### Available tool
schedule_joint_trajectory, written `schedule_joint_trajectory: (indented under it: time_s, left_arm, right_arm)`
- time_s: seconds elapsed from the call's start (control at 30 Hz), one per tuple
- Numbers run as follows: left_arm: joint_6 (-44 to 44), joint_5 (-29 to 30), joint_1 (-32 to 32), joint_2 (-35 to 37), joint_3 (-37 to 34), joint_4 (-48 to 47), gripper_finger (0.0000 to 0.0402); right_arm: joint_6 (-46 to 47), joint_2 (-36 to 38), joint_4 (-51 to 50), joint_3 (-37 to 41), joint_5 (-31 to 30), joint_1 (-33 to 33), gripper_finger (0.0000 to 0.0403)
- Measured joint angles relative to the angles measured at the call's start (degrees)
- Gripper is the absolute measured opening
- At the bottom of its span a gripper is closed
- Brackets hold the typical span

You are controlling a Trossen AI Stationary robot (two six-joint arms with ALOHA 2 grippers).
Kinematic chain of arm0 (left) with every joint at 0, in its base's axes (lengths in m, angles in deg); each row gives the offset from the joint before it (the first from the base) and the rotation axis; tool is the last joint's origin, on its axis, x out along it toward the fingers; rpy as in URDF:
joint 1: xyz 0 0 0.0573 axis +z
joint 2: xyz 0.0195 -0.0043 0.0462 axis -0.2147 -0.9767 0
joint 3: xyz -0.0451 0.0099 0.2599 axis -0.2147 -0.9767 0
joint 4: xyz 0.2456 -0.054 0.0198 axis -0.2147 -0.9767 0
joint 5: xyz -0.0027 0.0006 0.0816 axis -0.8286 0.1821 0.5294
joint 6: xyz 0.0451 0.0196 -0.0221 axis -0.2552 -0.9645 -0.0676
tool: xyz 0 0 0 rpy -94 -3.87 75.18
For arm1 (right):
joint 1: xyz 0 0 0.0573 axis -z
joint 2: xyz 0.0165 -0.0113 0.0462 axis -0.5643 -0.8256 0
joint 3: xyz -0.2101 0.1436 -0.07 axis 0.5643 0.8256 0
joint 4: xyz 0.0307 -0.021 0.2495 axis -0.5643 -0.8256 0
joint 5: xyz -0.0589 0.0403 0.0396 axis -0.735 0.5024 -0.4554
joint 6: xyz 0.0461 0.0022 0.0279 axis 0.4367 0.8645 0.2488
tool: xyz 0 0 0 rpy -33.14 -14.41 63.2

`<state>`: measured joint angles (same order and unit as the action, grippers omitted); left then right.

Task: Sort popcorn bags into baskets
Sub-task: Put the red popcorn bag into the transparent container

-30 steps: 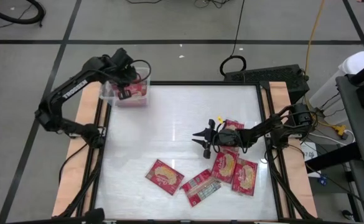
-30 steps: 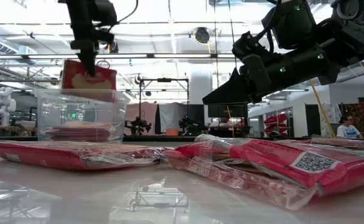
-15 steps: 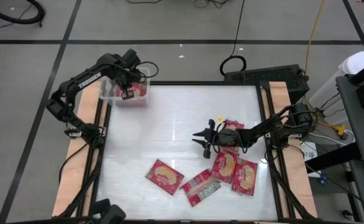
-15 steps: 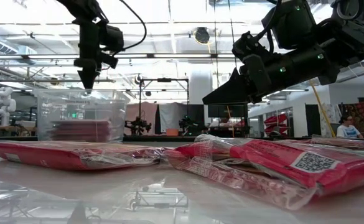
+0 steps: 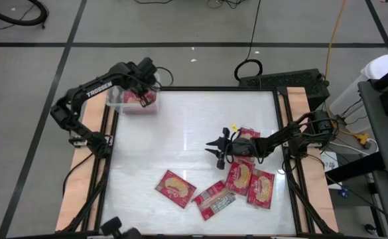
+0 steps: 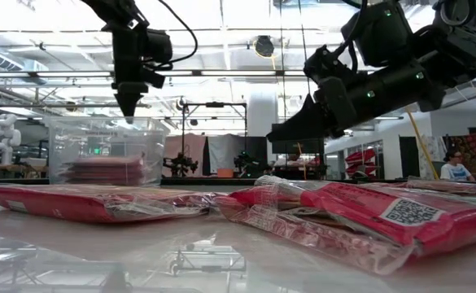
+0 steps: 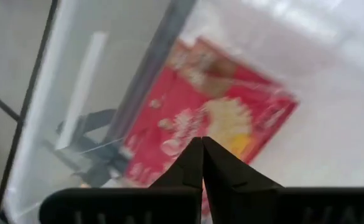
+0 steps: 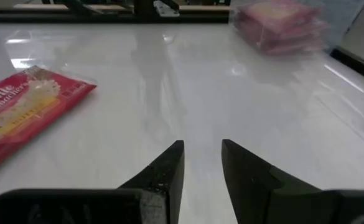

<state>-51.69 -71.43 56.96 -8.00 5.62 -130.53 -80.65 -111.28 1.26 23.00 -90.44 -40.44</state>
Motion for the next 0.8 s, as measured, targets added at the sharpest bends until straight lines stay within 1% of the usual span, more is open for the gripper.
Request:
schedule_joint_trajectory:
  time_s: [0.1, 0.2, 0.3, 0.4, 0.5, 0.6, 0.7, 0.8]
  left_arm:
    - [2.4, 0.0, -4.0, 1.6, -2.7, 2.3, 0.0012]
    - [3.6, 0.0, -9.2, 4.7, -6.7, 7.3, 0.0009]
    - [5.2, 0.2, -14.4, 9.4, -11.1, 12.4, 0.0004]
    - [6.3, 0.1, -19.8, 14.8, -15.9, 17.7, 0.001]
    - [7.3, -0.5, -25.1, 19.9, -21.6, 25.0, 0.0017]
    - [8.0, -0.2, -29.5, 24.0, -27.8, 33.0, 0.0016]
    - [9.0, -0.5, -33.3, 26.5, -34.1, 42.3, 0.0008]
    - [8.7, -0.7, -36.9, 27.2, -40.4, 54.0, 0.0005]
  right_arm:
    - [0.9, 0.0, -2.9, 0.0, -1.6, 0.1, 0.0102]
    - [1.8, 0.0, -5.6, 0.0, -2.6, 0.1, 0.0102]
    - [4.5, 0.7, -8.5, 0.0, -2.7, 0.1, 0.0102]
    - [7.3, 3.4, -13.1, 0.0, -2.7, 0.1, 0.0102]
    - [8.7, 8.4, -21.5, 0.0, -2.7, 0.1, 0.0103]
    - [10.6, 15.8, -32.2, 0.0, -2.7, 0.1, 0.0103]
    - [13.3, 23.2, -41.9, 0.0, -2.3, 0.1, 0.0103]
    - [18.3, 28.6, -47.4, 0.0, 1.7, 0.0, 0.0103]
